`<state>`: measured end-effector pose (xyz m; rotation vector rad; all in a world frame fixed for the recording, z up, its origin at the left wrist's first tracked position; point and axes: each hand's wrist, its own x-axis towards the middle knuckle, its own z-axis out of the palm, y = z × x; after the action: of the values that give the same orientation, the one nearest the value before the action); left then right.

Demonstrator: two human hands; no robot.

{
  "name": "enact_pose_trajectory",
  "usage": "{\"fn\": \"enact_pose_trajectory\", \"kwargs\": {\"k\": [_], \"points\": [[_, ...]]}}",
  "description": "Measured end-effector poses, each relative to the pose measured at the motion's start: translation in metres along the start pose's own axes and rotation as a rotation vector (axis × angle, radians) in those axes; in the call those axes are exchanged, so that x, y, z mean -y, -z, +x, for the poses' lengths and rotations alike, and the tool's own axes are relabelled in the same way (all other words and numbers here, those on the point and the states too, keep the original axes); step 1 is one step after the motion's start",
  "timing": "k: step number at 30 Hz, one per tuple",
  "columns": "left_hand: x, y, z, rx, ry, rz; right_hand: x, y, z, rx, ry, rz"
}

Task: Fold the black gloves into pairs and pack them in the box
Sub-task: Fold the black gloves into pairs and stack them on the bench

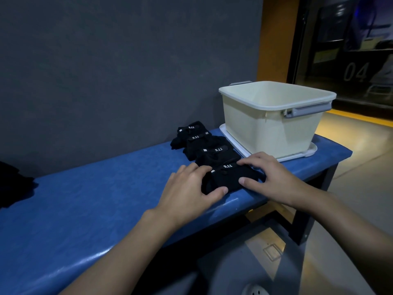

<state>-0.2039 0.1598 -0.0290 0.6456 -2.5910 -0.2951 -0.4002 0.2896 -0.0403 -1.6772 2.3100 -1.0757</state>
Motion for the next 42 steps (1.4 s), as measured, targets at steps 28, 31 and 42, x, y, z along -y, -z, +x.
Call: {"fn": "enact_pose_trajectory", "kwargs": {"k": [28,31,42], "points": [[-0.01,0.011,0.001,-0.062,-0.039,-0.023,0.007,0.004,-0.007,-0.057,0.026,0.018],[-0.004,0.007,0.001,-0.03,-0.048,0.032,0.008,0.0,-0.005,-0.06,0.026,0.025],[0.002,0.0,0.005,0.032,-0.028,0.21,0.007,-0.009,0.004,0.042,-0.032,-0.24]]}}
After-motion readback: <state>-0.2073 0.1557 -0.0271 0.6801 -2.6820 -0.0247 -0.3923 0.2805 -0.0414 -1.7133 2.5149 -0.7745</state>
